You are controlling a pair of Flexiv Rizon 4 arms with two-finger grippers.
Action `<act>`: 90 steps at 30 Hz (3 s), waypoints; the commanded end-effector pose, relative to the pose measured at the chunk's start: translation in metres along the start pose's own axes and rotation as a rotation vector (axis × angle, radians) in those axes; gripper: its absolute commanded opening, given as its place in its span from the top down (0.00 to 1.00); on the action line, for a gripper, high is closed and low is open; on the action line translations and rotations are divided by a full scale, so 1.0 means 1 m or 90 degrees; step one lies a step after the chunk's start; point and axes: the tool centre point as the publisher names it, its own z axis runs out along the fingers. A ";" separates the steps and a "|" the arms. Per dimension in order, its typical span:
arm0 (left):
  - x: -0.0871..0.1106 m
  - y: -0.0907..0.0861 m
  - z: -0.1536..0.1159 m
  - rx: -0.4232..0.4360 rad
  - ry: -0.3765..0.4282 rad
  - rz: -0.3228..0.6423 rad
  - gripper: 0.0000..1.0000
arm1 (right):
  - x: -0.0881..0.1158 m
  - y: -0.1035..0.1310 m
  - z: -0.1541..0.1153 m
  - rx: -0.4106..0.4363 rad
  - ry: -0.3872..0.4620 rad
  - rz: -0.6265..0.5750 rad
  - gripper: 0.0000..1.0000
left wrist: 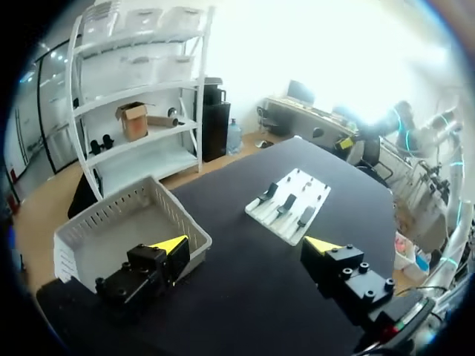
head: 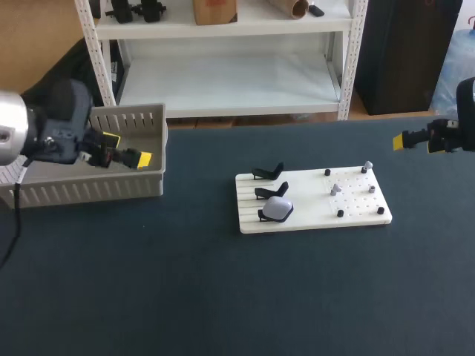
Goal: Pick up each earbud case from the left stands, insert the matching earbuds, close the lid, and place the case in the box.
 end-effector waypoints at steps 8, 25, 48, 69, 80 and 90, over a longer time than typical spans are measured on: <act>0.007 0.004 -0.007 0.303 -0.138 0.484 0.00 | 0.000 0.000 0.000 -0.001 0.001 0.000 0.00; 0.015 -0.017 0.010 0.287 -0.127 0.451 0.00 | 0.000 0.000 0.000 -0.001 0.001 0.000 0.00; 0.008 -0.110 0.114 0.288 -0.181 0.372 0.00 | 0.000 0.000 0.000 -0.001 0.001 0.000 0.00; 0.014 -0.112 0.167 0.254 -0.120 0.300 0.00 | 0.000 0.000 0.000 -0.001 0.001 0.000 0.00; 0.012 -0.125 0.210 0.300 -0.088 0.312 0.02 | 0.000 0.000 0.000 -0.001 0.001 0.000 0.00; 0.009 -0.130 0.239 0.333 -0.080 0.295 0.20 | 0.000 0.000 0.000 -0.001 0.001 0.000 0.00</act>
